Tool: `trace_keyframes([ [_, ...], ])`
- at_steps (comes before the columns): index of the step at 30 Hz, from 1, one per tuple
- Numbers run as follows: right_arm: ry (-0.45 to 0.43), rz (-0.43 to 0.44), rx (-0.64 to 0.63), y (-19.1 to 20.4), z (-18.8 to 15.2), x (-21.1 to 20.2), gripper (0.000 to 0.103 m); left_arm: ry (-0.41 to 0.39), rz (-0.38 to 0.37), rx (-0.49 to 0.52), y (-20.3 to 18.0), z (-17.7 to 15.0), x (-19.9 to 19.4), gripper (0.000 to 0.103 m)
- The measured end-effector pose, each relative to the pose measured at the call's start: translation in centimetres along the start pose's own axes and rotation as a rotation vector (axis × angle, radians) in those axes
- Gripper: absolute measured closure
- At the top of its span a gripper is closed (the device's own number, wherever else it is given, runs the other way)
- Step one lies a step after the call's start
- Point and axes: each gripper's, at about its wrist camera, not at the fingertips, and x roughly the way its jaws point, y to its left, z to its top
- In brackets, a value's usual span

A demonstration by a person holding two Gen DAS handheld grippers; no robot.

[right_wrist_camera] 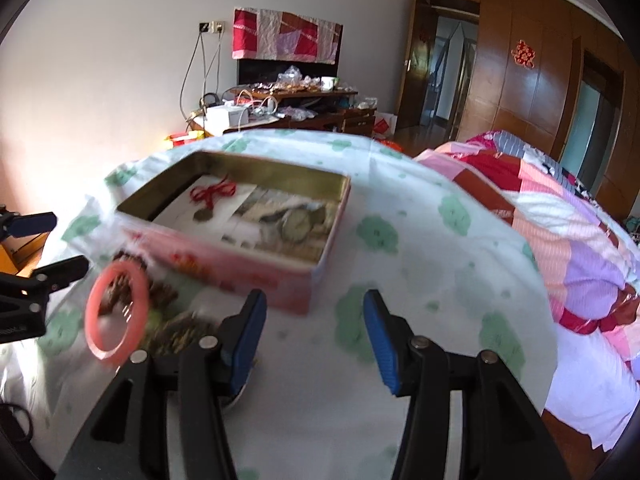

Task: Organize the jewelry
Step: 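Grasp the pink bangle with the left tool while the right tool grasps a silver bead chain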

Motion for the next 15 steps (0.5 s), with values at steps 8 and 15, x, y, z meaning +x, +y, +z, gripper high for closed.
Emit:
trace_keyframes([
  [8, 0.015, 0.063, -0.032, 2.1, -1.6, -0.7, 0.05, 0.021, -0.01, -0.004, -1.5, -0.5, 0.9, 0.029],
  [15, 0.022, 0.089, -0.057, 3.1, -2.2, -0.3, 0.05, 0.039, -0.042, -0.039, -1.4, -1.0, 1.6, 0.043],
])
